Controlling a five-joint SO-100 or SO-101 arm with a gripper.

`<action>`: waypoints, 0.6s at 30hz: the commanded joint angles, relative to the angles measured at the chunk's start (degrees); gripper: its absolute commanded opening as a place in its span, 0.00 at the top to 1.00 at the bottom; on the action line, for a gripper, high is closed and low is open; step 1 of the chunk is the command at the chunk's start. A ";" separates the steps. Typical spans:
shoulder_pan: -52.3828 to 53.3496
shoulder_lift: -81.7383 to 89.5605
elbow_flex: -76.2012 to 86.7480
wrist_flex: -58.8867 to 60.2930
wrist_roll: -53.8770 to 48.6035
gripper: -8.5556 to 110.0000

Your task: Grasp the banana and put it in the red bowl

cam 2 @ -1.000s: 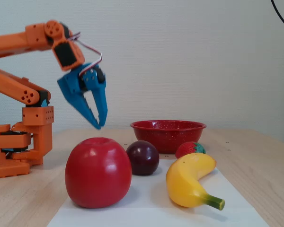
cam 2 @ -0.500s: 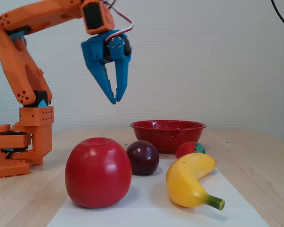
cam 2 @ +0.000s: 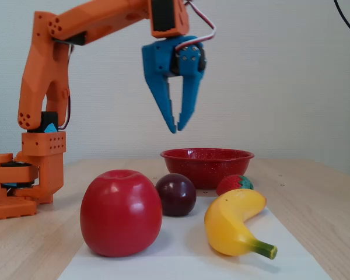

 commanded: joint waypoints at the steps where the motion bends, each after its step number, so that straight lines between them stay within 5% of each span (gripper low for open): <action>1: -1.41 0.88 -8.53 2.64 2.20 0.92; 8: -1.93 -8.09 -15.56 2.90 4.04 0.84; 18: -2.29 -15.21 -15.73 2.99 4.31 0.58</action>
